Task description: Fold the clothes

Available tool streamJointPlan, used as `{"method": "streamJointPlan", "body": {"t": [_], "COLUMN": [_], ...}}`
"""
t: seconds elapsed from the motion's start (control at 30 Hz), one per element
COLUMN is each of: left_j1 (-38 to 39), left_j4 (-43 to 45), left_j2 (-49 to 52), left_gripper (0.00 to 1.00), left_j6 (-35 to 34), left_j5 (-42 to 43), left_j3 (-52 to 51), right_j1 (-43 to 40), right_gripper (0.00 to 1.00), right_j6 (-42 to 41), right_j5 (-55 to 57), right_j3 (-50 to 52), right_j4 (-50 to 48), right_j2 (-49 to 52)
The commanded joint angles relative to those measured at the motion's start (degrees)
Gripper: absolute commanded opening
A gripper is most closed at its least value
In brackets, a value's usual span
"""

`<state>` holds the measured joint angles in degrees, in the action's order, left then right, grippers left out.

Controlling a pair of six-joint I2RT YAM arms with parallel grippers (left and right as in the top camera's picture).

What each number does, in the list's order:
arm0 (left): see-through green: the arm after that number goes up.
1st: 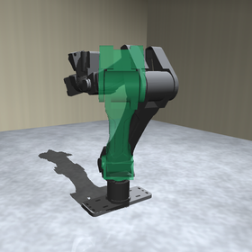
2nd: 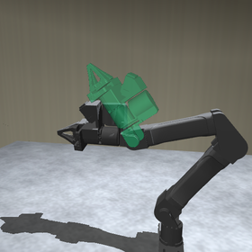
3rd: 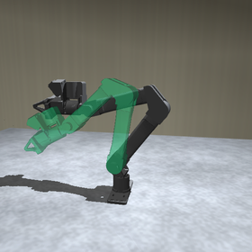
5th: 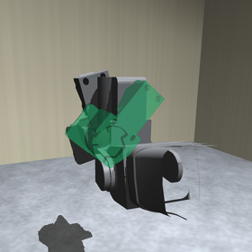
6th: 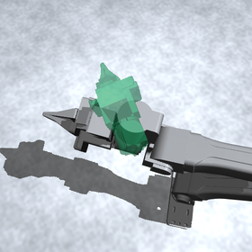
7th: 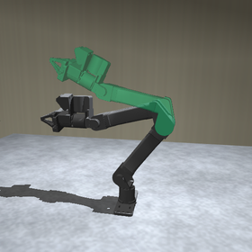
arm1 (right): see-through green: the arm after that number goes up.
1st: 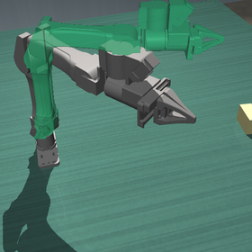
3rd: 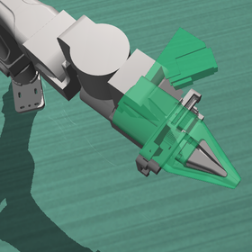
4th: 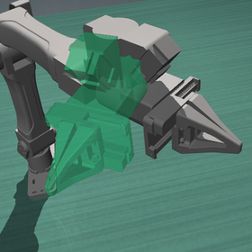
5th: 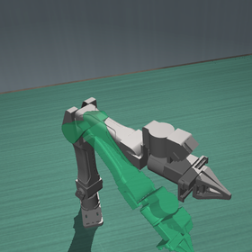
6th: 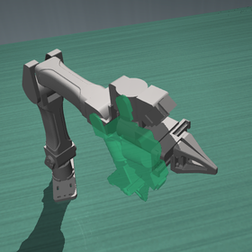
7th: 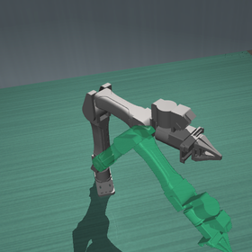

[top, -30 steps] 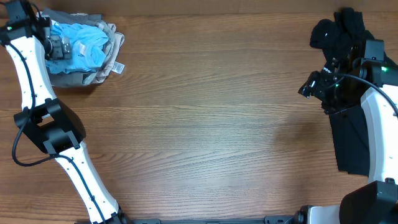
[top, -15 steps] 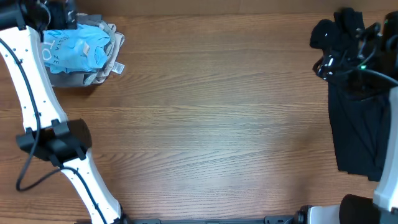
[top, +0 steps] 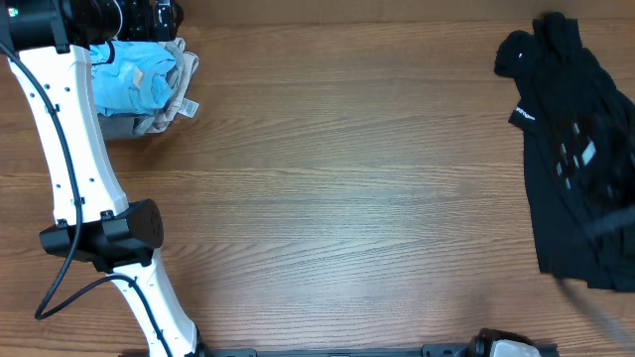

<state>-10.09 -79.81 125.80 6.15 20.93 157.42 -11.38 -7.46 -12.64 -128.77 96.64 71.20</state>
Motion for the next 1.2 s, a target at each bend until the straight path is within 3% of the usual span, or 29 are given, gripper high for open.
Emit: {"method": "streamJointPlan", "body": {"t": [0.0,0.6,0.77,0.93,1.17], "left_j1": [0.4,0.4,0.4,0.4,0.4], "left_j4": [-0.1,-0.1,-0.1,-0.1,-0.1], "left_j2": [0.3,0.3,0.3,0.3,0.3], "left_gripper": [1.0,1.0,1.0,1.0,1.0], "left_j6": [-0.8,-0.8,-0.8,-0.8,-0.8], "left_j5": [1.2,1.2,1.2,1.1,1.2], "left_j3": [0.2,0.2,0.2,0.2,0.2], "right_j1": [0.0,0.0,0.1,0.3,1.4], "right_gripper": [1.0,1.0,1.0,1.0,1.0], "right_j6": [0.0,0.5,0.5,0.5,0.4], "right_j5": [-0.4,-0.3,-0.3,-0.3,-3.0], "right_j3": [-0.7,-0.4,5.1,22.3,60.7], "right_j4": [0.4,0.3,-6.1,-21.7,-50.6], "right_j2": [-3.0,-5.4,-7.5,-17.2,-38.4]}}
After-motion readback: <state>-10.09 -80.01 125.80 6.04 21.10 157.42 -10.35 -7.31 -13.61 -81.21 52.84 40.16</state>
